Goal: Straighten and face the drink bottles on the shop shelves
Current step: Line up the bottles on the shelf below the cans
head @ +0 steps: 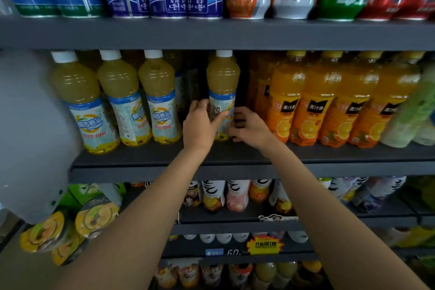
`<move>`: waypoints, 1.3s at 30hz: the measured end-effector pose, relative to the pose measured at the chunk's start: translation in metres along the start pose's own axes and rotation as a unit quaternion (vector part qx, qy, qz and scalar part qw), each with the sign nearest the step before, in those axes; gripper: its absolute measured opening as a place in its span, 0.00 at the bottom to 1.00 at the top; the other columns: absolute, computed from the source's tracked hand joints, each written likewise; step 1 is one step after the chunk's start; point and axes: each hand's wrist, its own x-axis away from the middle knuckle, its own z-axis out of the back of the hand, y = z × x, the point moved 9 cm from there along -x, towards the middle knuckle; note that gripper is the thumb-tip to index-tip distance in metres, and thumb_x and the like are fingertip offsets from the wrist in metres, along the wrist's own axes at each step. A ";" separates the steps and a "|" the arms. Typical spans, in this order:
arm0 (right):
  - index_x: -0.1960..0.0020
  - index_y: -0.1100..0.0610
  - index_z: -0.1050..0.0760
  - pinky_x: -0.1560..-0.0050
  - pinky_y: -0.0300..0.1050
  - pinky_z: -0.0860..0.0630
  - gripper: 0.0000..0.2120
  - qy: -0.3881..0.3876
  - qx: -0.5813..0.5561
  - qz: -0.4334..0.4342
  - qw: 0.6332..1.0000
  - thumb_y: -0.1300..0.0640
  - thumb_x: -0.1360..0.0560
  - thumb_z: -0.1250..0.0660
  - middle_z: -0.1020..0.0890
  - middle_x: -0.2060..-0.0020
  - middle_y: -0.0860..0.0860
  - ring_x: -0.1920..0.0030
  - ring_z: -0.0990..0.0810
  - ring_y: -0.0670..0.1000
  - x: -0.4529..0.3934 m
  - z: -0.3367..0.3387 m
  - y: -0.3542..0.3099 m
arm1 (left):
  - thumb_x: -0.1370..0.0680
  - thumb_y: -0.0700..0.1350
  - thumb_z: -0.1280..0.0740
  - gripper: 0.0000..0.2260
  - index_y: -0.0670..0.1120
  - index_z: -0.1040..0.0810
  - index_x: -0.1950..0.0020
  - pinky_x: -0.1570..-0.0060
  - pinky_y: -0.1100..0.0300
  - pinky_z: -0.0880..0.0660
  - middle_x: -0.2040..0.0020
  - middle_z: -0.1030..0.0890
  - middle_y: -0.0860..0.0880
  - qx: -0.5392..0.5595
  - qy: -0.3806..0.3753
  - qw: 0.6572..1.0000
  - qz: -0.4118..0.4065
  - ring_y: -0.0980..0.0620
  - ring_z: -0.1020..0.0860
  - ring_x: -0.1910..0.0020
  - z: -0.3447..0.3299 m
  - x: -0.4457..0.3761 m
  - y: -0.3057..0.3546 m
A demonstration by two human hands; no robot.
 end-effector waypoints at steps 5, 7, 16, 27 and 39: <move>0.37 0.62 0.32 0.47 0.48 0.24 0.26 0.104 0.084 0.063 0.989 0.59 0.31 0.26 0.22 0.43 0.57 0.44 0.23 0.56 0.006 -0.001 -0.010 | 0.25 0.53 0.32 0.23 0.40 0.27 0.37 0.47 0.53 0.26 0.40 0.27 0.43 0.013 -0.003 1.000 -0.010 0.46 0.24 0.44 -0.003 0.000 0.000; 0.38 0.62 0.32 0.46 0.51 0.24 0.26 0.125 0.097 0.056 0.986 0.59 0.31 0.26 0.22 0.44 0.58 0.44 0.23 0.57 0.004 -0.002 -0.008 | 0.25 0.53 0.32 0.23 0.40 0.27 0.36 0.47 0.54 0.27 0.40 0.27 0.43 0.016 -0.012 1.000 -0.008 0.46 0.24 0.43 -0.005 -0.003 -0.001; 0.36 0.60 0.34 0.49 0.58 0.24 0.24 0.165 0.144 0.036 0.975 0.58 0.28 0.30 0.23 0.43 0.59 0.43 0.25 0.60 0.003 -0.006 -0.004 | 0.23 0.52 0.34 0.23 0.41 0.30 0.33 0.43 0.56 0.29 0.38 0.29 0.42 0.035 -0.033 0.999 -0.012 0.46 0.26 0.40 -0.011 -0.003 -0.002; 0.33 0.60 0.36 0.47 0.56 0.25 0.22 0.174 0.171 -0.001 0.970 0.60 0.25 0.35 0.25 0.40 0.59 0.40 0.26 0.60 0.002 -0.004 -0.005 | 0.23 0.51 0.34 0.22 0.42 0.31 0.32 0.43 0.56 0.30 0.37 0.29 0.43 0.032 -0.057 0.998 0.015 0.46 0.27 0.39 -0.020 -0.013 0.002; 0.37 0.63 0.32 0.49 0.51 0.26 0.27 0.141 0.110 0.158 0.971 0.52 0.29 0.28 0.25 0.43 0.58 0.42 0.27 0.57 0.011 -0.092 -0.087 | 0.26 0.32 0.36 0.16 0.37 0.30 0.39 0.46 0.61 0.29 0.45 0.28 0.41 0.045 0.189 0.981 0.000 0.47 0.26 0.45 0.103 0.045 -0.054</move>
